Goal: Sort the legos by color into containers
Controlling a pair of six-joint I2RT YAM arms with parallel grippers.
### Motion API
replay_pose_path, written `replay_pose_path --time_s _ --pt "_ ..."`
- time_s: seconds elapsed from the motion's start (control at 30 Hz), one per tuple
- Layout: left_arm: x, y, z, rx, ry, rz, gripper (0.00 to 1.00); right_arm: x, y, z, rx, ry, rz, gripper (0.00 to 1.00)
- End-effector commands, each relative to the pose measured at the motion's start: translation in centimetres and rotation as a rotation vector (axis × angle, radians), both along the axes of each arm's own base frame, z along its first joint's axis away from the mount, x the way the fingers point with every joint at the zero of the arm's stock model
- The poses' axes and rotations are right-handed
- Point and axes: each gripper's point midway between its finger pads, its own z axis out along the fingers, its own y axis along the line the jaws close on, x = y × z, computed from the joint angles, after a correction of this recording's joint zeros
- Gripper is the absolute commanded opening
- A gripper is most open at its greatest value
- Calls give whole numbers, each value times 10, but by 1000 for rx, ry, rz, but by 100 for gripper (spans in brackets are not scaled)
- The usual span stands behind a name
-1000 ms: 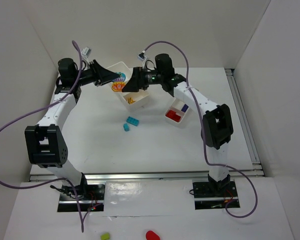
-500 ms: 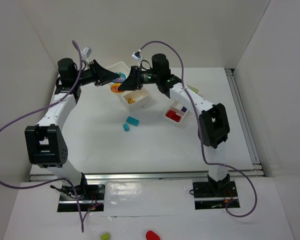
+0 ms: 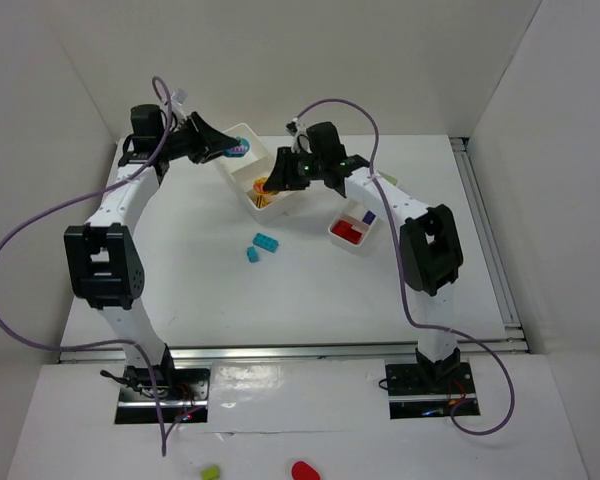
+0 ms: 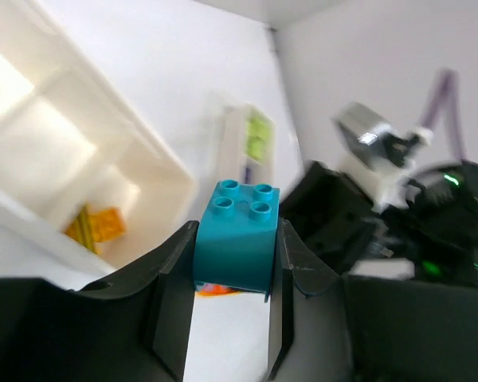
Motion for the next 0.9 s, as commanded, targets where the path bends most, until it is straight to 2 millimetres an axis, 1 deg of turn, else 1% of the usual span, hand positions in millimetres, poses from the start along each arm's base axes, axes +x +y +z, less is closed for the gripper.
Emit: replay_pose_path --time_s 0.0,0.03,0.07,0.1,0.13,0.17,0.2,0.23,0.27,0.3,0.33,0.37,0.4,0.5,0.53,0.57,0.6,0.63,0.67,0.7,0.73,0.8,0.83,0.87 --pt "34 13 -25 185 56 142 0 42 -43 5 -173 -82 -271 17" --pt "46 15 -46 220 97 173 0 53 -43 3 -193 -97 -290 17" --pt "50 10 -52 244 102 166 0 61 -47 -1 -220 -101 -328 17" --pt "56 12 -50 254 114 181 0 67 -47 3 -226 -115 -334 17" --pt "60 8 -57 280 124 179 0 69 -46 -1 -232 -108 -333 17" --pt "68 8 -78 323 154 191 0 77 -47 -11 -256 -112 -350 17" --pt "75 11 -75 332 148 210 0 79 -48 -16 -280 -108 -349 17" --pt "77 13 -79 352 151 214 0 84 -46 -8 -268 -123 -352 17" --pt "83 16 -91 364 167 227 0 85 -41 -18 -291 -123 -344 17" --pt "87 16 -89 370 155 224 0 88 -42 -20 -305 -129 -345 17" --pt "90 18 -91 377 160 232 0 90 -41 -17 -303 -131 -346 17" --pt "92 17 -93 378 169 231 0 91 -41 -21 -315 -133 -338 17" --pt "98 17 -97 378 167 231 0 88 -39 -28 -336 -130 -328 17" --pt "107 18 -102 368 177 247 0 89 -39 -31 -346 -130 -322 17" --pt "111 17 -99 366 165 249 0 87 -40 -35 -357 -128 -315 17" --pt "114 19 -107 373 176 255 0 83 -36 -40 -363 -122 -304 19" --pt "116 18 -109 366 181 259 0 84 -35 -38 -358 -129 -305 20" --pt "121 20 -107 370 173 270 0 81 -34 -43 -361 -125 -283 21" --pt "122 19 -109 364 178 273 0 82 -32 -41 -351 -130 -277 21" --pt "125 20 -110 362 184 285 0 82 -32 -46 -357 -123 -276 21" --pt "128 22 -115 370 189 296 0 78 -26 -52 -362 -123 -252 21" --pt "131 25 -119 368 192 325 0 82 -24 -47 -353 -135 -255 21" --pt "135 32 -117 363 189 348 0 82 -24 -52 -360 -125 -252 21" --pt "137 31 -119 358 187 340 0 79 -19 -56 -367 -117 -241 23"
